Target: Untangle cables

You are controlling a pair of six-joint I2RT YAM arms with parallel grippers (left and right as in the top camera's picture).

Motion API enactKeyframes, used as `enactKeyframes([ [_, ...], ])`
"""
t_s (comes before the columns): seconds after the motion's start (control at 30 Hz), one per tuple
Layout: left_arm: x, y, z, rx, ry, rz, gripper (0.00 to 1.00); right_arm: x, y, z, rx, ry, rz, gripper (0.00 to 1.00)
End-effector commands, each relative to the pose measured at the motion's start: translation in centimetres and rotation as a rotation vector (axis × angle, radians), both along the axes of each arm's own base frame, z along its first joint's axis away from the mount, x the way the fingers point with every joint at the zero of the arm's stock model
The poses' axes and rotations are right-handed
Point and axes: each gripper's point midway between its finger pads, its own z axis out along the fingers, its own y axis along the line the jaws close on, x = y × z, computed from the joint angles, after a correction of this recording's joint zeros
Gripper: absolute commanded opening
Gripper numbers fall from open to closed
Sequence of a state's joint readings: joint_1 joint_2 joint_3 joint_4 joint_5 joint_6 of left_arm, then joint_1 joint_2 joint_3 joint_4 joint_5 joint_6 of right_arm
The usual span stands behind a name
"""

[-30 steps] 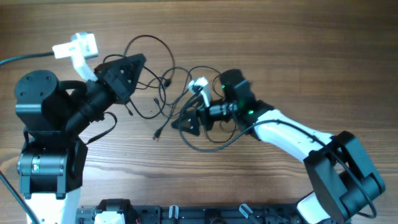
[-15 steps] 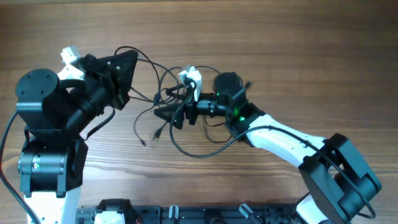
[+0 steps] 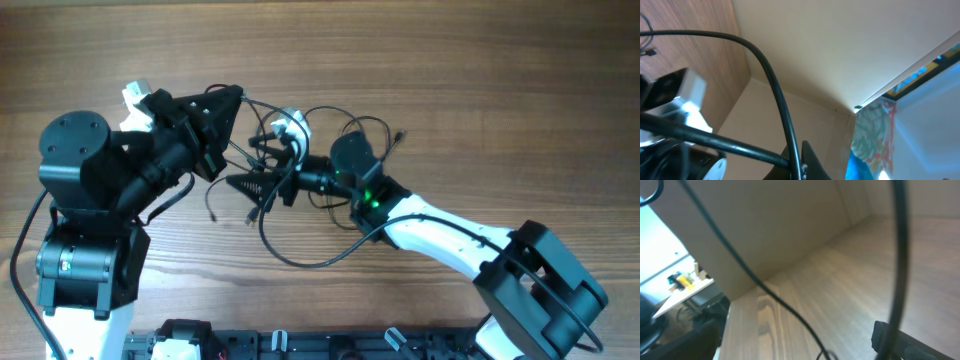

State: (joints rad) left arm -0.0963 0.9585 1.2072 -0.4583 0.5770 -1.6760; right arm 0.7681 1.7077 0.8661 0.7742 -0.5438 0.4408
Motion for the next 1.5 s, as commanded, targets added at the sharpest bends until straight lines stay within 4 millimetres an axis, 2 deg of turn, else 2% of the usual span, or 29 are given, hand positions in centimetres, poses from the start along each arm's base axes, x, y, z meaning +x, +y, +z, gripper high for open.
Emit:
enactKeyframes([
  [0.0, -0.6, -0.8, 0.4, 0.028, -0.044, -0.064, 0.04, -0.5, 0.3, -0.1, -0.019, -0.117, 0.052, 1.0],
  [0.1, -0.6, -1.1, 0.3, 0.027, -0.036, -0.073, 0.04, -1.3, 0.9, -0.1, -0.022, -0.135, 0.076, 1.0],
  [0.13, -0.6, -1.7, 0.1, 0.02, -0.024, -0.093, 0.04, -1.7, 1.3, -0.1, -0.033, -0.179, 0.075, 1.0],
  [0.27, -0.9, -3.8, -0.7, -0.037, 0.058, -0.147, 0.04, -0.8, 1.8, -0.7, -0.093, -0.255, -0.044, 0.98],
  [0.37, -0.6, -4.9, -1.4, -0.055, 0.104, -0.162, 0.04, -1.0, 2.2, -1.5, -0.135, -0.26, -0.074, 0.73],
  [0.47, -0.2, -5.5, -2.0, -0.059, 0.126, -0.175, 0.04, -1.2, 2.2, -2.2, -0.154, -0.231, -0.069, 0.25],
  [0.5, 0.0, -5.5, -2.2, -0.058, 0.132, -0.175, 0.04, -1.0, 2.0, -2.5, -0.165, -0.217, -0.073, 0.05],
  [0.63, 0.4, -5.4, -2.4, -0.045, 0.131, -0.159, 0.14, 0.4, 0.6, -3.9, -0.182, -0.057, -0.117, 0.04],
  [0.7, 1.1, -4.4, -2.5, 0.039, 0.056, -0.135, 0.45, 2.0, -1.9, -5.4, -0.251, 0.041, -0.172, 0.04],
  [0.8, 1.7, -2.6, -3.4, 0.155, 0.001, -0.115, 0.87, 4.0, -5.9, -6.2, -0.324, 0.12, -0.252, 0.04],
  [0.87, 1.9, -1.0, -4.8, 0.249, -0.006, -0.095, 1.0, 5.8, -9.7, -4.8, -0.332, 0.148, -0.336, 0.04],
  [0.93, 1.9, 0.9, -6.6, 0.342, 0.03, -0.06, 1.0, 7.5, -13.5, -1.4, -0.276, 0.119, -0.419, 0.04],
  [0.97, 1.8, 1.9, -7.8, 0.379, 0.071, -0.033, 1.0, 8.5, -16.1, 1.7, -0.218, 0.074, -0.469, 0.04],
  [1.07, 1.0, 3.8, -10.8, 0.451, 0.213, 0.031, 1.0, 9.8, -23.1, 8.7, -0.079, -0.04, -0.618, 0.04],
  [1.13, 0.1, 5.0, -13.2, 0.501, 0.331, 0.065, 1.0, 10.4, -30.4, 12.5, -0.013, -0.101, -0.818, 0.04],
  [1.23, -0.9, 5.8, -15.0, 0.538, 0.425, 0.079, 1.0, 11.2, -39.6, 13.1, -0.059, -0.133, -1.116, 0.04],
  [1.27, -1.1, 5.8, -15.4, 0.542, 0.447, 0.074, 1.0, 11.3, -44.1, 12.5, -0.103, -0.126, -1.278, 0.04],
  [1.3, -1.2, 5.8, -15.7, 0.543, 0.462, 0.07, 1.0, 10.7, -50.7, 11.5, -0.171, -0.106, -1.522, 0.04],
  [1.33, -1.2, 5.8, -15.7, 0.543, 0.465, 0.069, 1.0, 9.9, -54.8, 10.8, -0.2, -0.079, -1.684, 0.04],
  [1.4, -1.1, 5.8, -15.8, 0.544, 0.468, 0.068, 1.0, 7.6, -61.8, 9.1, -0.251, -0.027, -1.965, 0.04],
  [1.43, -1.1, 5.8, -15.8, 0.544, 0.469, 0.068, 1.0, 5.9, -65.9, 7.7, -0.286, 0.009, -2.114, 0.04],
  [1.47, -1.1, 5.8, -15.8, 0.544, 0.469, 0.068, 1.0, 5.0, -68.2, 6.5, -0.308, 0.037, -2.182, 0.04],
])
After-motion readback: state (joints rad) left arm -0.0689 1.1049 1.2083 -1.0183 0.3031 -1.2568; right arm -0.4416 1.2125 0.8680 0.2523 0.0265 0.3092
